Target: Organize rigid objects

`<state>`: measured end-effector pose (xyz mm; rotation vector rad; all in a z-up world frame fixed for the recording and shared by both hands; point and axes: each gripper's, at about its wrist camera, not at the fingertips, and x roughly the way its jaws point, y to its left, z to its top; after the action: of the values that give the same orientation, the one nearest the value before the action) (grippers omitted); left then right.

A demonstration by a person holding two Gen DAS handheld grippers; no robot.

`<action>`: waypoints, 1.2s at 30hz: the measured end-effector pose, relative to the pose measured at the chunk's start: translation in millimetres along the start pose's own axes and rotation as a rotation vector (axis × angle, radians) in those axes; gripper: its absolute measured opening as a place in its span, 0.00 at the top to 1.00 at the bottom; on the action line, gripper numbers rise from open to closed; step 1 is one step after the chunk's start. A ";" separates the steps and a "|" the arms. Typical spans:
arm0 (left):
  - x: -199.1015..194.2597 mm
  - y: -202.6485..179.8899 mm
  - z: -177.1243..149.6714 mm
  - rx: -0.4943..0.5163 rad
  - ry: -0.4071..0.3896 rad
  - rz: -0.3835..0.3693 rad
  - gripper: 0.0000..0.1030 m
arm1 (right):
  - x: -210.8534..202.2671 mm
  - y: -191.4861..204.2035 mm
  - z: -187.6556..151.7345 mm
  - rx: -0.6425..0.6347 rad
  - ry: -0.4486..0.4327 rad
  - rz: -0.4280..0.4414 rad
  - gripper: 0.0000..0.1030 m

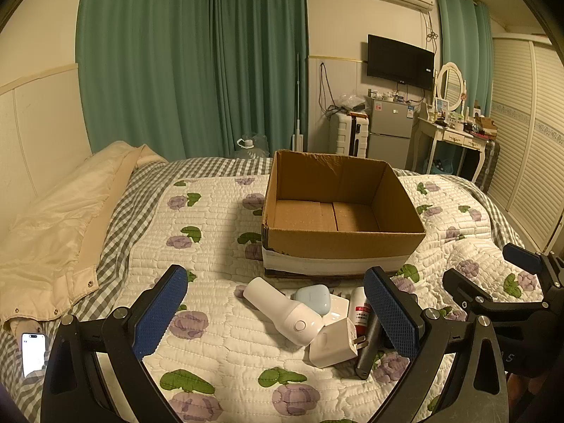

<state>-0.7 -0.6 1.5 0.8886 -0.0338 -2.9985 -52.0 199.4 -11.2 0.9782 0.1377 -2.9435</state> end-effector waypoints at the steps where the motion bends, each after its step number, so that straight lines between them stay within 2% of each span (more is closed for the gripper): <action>1: 0.1 0.0 -0.3 0.000 0.000 0.000 0.01 | 0.2 0.5 -0.2 -0.001 0.001 0.001 0.00; 36: -4.9 -1.9 -4.2 0.003 -0.006 -0.005 0.01 | -2.0 1.6 -1.3 -0.015 0.008 -0.002 0.00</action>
<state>5.7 1.3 0.7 0.8819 -0.0357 -3.0066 -49.6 198.0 -11.2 0.9891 0.1608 -2.9360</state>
